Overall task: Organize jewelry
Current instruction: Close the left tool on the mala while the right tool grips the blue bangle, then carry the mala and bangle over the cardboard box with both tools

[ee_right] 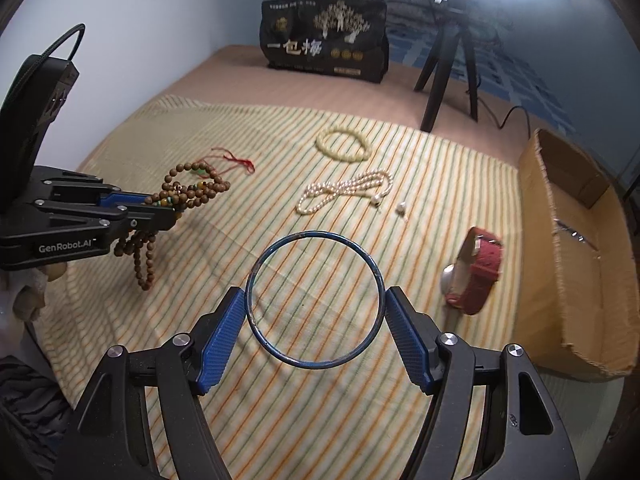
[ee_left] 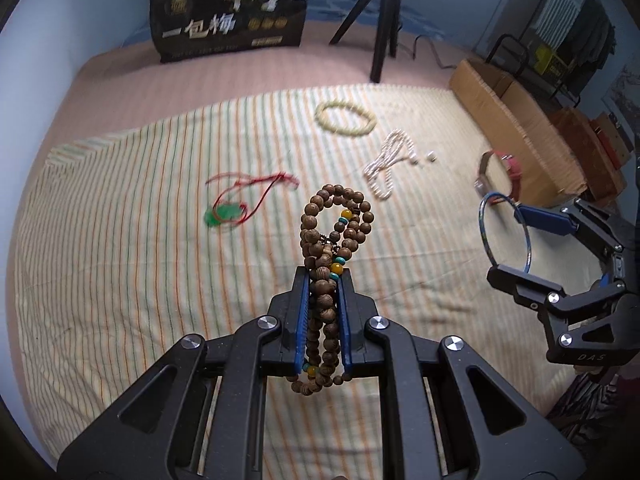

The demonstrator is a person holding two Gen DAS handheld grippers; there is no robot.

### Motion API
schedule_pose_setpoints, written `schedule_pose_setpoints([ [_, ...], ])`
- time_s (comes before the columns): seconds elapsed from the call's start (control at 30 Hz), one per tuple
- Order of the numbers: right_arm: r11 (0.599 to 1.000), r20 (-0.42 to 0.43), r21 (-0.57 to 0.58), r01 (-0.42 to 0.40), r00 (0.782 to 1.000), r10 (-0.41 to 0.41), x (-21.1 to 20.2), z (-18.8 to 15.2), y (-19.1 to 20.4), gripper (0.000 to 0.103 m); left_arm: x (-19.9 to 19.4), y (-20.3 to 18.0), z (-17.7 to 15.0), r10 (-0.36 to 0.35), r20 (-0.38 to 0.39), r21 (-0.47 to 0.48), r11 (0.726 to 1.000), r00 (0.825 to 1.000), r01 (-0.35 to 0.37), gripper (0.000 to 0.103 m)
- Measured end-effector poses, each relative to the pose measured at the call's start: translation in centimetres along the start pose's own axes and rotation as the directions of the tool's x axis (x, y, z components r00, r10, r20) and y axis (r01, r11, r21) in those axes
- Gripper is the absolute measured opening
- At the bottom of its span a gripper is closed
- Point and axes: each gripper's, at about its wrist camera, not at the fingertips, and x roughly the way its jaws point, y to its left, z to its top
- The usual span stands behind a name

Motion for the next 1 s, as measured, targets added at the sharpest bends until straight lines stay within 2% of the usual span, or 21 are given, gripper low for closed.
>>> schedule_pose_setpoints([
  [0.4,0.998,0.073,0.054,0.023,0.997,-0.027,-5.5,0.2,-3.6,0.071,-4.0,-4.8,2.9,-0.089,0.125,0.026,0.996,0.988,0.086,0.011],
  [0.73,0.985,0.097,0.156,0.078,0.991,-0.093,-8.2,-0.1,-9.0,0.071,-4.5,-10.9,5.2,-0.171,0.159,0.103,0.982,0.972,0.156,0.011],
  [1.0,0.963,0.091,0.222,0.155,0.98,-0.179,-9.7,0.1,-14.3,0.071,-3.2,-15.2,8.0,-0.22,0.166,0.137,0.97,0.961,0.199,0.011],
])
